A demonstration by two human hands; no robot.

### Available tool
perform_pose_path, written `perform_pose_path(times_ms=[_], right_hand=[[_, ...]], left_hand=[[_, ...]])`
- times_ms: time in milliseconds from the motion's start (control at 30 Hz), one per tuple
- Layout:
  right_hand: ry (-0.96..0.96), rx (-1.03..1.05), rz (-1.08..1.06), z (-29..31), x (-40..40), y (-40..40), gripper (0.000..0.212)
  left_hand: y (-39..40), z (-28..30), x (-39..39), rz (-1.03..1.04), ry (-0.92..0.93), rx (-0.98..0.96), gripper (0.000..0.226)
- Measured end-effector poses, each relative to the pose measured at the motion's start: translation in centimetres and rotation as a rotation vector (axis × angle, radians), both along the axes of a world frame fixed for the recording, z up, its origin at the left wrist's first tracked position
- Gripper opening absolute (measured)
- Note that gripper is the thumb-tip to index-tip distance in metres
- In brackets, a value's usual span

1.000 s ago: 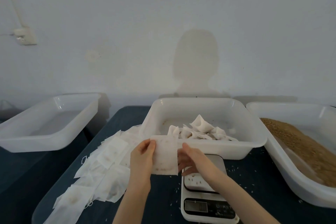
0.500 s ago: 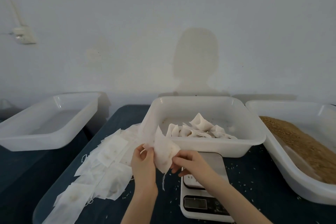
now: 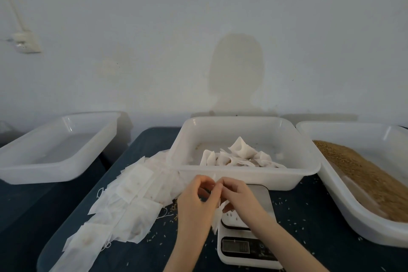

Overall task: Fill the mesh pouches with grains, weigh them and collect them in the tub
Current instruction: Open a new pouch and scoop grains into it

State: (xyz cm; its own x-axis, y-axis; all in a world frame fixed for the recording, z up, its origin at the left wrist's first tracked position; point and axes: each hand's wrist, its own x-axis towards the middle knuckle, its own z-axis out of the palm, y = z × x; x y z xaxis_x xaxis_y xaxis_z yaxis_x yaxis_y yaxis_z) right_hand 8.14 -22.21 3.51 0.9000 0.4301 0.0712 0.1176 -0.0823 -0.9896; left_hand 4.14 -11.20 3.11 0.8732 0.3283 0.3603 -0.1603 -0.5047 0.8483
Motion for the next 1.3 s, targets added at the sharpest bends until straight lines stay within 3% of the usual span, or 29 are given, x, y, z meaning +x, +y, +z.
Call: perform_pose_path(times_ms=[167, 333, 467, 533, 700, 900, 1100, 1200, 1300], right_hand=[[0.06, 0.028, -0.009, -0.5, 0.4, -0.7, 0.026], [0.041, -0.044, -0.107, -0.8, 0.7, -1.0, 0.029], [-0.294, -0.617, -0.358, -0.9, 0.8, -1.4, 0.022], [-0.415, -0.735, -0.415, -0.6, 0.4, -1.5, 0.009], [-0.602, -0.746, -0.341, -0.5, 0.1, -1.4, 0.015], [-0.46, -0.779, -0.224, -0.2, 0.1, -1.6, 0.028], [-0.565, -1.095, -0.208, 0.4, 0.6, -2.5, 0.022], [-0.515, -1.059, -0.103, 0.4, 1.1, -3.2, 0.035], [-0.49, -1.021, -0.085, 0.8, 1.6, -4.3, 0.029]], left_hand=[[0.8, 0.2, 0.8, -0.114, 0.101, -0.121, 0.009], [1.1, 0.3, 1.1, -0.057, 0.122, -0.054, 0.019], [1.0, 0.6, 1.3, 0.083, 0.013, 0.206, 0.017], [0.5, 0.7, 1.2, 0.06, 0.001, 0.349, 0.007], [-0.8, 0.9, 1.5, 0.046, 0.01, 0.417, 0.008], [-1.5, 1.4, 1.5, 0.029, 0.037, 0.462, 0.014], [-1.7, 0.7, 1.8, -0.024, 0.056, 0.575, 0.012], [-2.2, 0.4, 1.9, -0.073, 0.017, 0.532, 0.011], [-1.9, 0.4, 2.1, -0.181, -0.061, 0.346, 0.017]])
